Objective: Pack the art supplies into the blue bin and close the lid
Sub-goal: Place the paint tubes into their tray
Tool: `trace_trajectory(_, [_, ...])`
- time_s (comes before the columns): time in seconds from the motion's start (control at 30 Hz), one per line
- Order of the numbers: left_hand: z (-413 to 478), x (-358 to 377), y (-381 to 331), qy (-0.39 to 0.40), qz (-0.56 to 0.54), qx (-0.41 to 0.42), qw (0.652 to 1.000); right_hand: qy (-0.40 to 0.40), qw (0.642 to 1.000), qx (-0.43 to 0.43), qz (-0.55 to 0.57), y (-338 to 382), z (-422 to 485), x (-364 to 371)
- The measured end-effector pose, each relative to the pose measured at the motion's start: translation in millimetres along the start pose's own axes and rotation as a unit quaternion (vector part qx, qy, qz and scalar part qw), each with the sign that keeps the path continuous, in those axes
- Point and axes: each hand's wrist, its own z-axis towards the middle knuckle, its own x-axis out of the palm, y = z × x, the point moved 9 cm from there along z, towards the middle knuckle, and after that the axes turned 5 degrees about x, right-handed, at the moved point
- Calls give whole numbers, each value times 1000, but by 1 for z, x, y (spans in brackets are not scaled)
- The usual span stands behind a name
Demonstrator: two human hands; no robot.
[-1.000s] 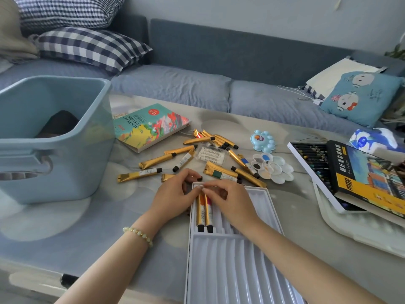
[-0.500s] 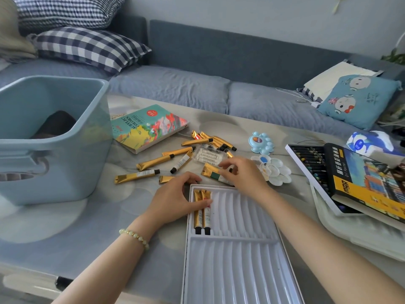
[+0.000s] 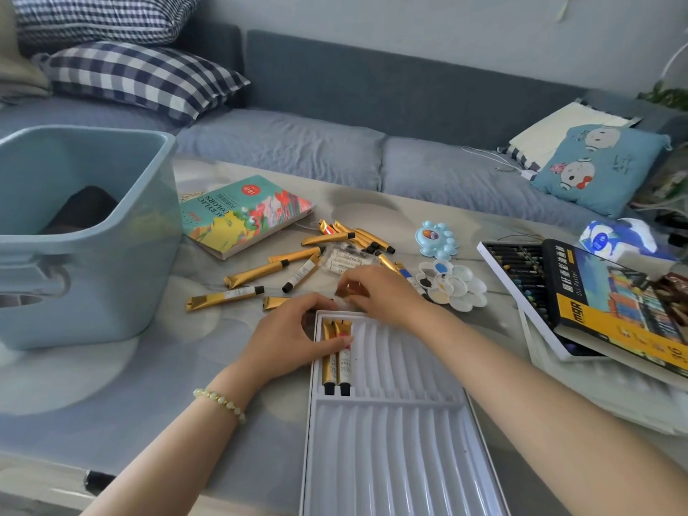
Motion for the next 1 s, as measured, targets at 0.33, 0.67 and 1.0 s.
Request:
trace_trajectory(0.33, [0,-8,-8,-45,72,64,994,-111,831,116,533,-36,-74,-12])
trace_trajectory(0.67, [0,-10,-7,-73,83,78,991,-78,910,95,396,-29,-73,20])
trace_trajectory(1.0, [27,-8,-21,-27,83,102,991,-181,930,99,305,-62,-72,-25])
